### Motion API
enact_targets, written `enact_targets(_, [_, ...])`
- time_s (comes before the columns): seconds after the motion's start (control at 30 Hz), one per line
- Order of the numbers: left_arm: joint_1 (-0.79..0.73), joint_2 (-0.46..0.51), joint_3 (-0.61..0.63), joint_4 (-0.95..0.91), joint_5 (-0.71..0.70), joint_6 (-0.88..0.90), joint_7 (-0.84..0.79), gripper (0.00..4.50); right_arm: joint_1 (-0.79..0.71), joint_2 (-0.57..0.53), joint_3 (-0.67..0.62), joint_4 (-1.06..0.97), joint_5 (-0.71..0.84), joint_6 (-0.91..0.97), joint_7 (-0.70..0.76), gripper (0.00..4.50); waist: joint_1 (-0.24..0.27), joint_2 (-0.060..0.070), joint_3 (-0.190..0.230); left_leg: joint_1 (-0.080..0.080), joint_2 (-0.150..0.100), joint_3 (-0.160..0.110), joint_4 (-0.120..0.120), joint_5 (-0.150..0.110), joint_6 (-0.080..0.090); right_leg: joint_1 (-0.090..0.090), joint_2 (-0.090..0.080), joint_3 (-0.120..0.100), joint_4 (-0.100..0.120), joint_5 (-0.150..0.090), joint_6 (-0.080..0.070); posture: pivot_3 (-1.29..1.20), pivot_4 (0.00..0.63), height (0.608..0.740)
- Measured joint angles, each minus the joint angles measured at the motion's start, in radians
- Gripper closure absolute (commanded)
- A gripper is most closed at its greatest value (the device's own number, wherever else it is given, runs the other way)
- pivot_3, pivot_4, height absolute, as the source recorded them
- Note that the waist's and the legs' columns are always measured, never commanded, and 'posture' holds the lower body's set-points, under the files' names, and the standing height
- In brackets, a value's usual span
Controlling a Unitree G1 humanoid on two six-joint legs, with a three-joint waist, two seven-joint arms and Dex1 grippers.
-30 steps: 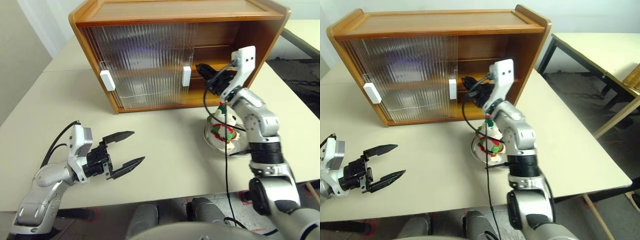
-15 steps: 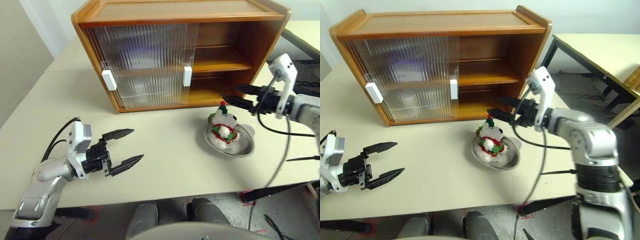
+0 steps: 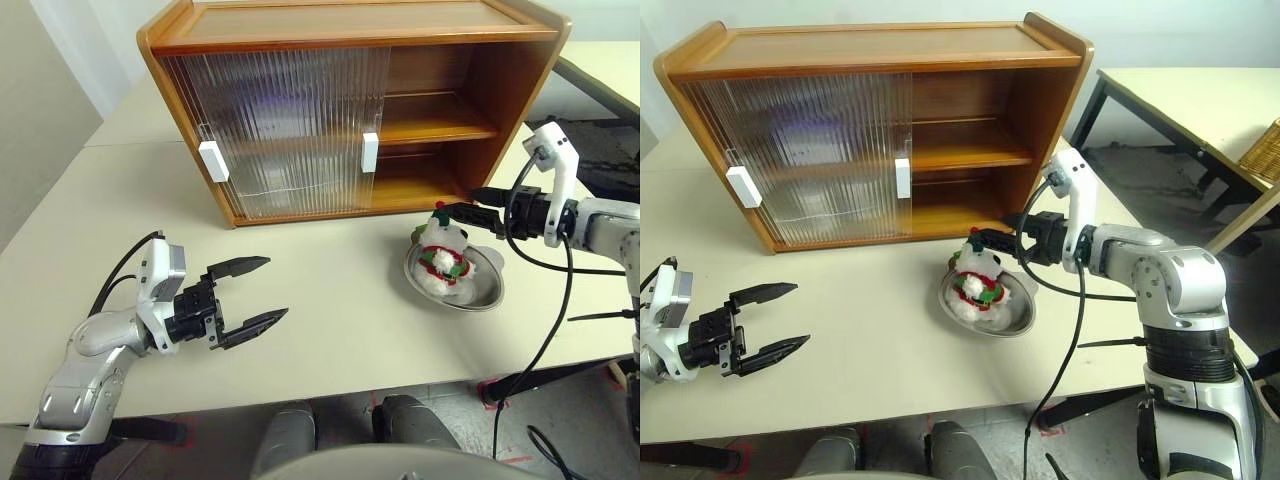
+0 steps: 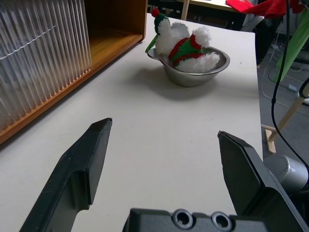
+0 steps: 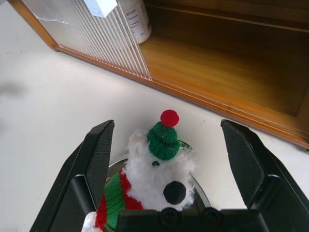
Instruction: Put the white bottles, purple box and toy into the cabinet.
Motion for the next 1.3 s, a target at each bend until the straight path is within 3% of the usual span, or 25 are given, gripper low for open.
enact_targets(0.13, [0.004,0.000,0.000,-0.001,0.000,0.000,0.000,0.00,0.008,0.012,0.044,0.000,-0.010,-0.001,0.002,0.05,0.001,0.000,0.000,0.000,0.000,0.000,0.000,0.000,0.000,0.000,0.000,0.000,0.000,0.002,0.006,0.00,0.036,0.740])
enact_targets(0.73, [0.030,0.000,0.000,-0.034,-0.001,0.002,0.017,0.00,0.024,0.040,0.143,0.030,-0.094,-0.059,0.018,0.05,0.007,0.000,0.000,0.000,0.000,-0.001,0.000,0.001,0.000,0.000,0.000,0.000,0.000,0.000,0.002,0.01,0.043,0.740])
enact_targets(0.83, [0.035,0.000,0.000,-0.036,-0.001,0.002,0.019,0.00,0.020,0.051,0.143,0.047,-0.096,-0.059,0.017,0.67,0.008,0.000,0.000,0.000,0.000,-0.001,0.000,0.001,0.000,0.000,0.000,0.000,0.001,0.000,0.002,0.02,0.043,0.740])
enact_targets(1.13, [0.043,0.000,0.000,-0.042,-0.002,0.002,0.029,0.00,-0.001,0.079,0.138,0.053,-0.094,-0.038,-0.011,3.83,0.013,0.000,0.000,0.000,0.000,-0.001,0.000,0.001,0.000,0.000,0.000,0.000,0.001,0.000,0.001,0.02,0.050,0.740])
enact_targets(1.23, [0.043,0.000,0.000,-0.042,-0.002,0.002,0.031,0.00,-0.004,0.063,0.135,0.051,-0.089,-0.018,-0.005,4.49,0.014,0.000,0.000,0.000,0.000,-0.001,0.000,0.001,0.000,0.000,0.000,0.000,0.001,0.000,0.000,0.02,0.048,0.740])
enact_targets(1.3, [0.044,0.000,0.000,-0.042,-0.002,0.002,0.032,0.00,-0.010,0.045,0.132,0.051,-0.084,-0.004,0.005,4.49,0.014,0.000,0.000,0.000,0.000,-0.001,0.000,0.001,0.000,0.000,0.000,0.000,0.001,0.000,0.000,0.02,0.046,0.740])
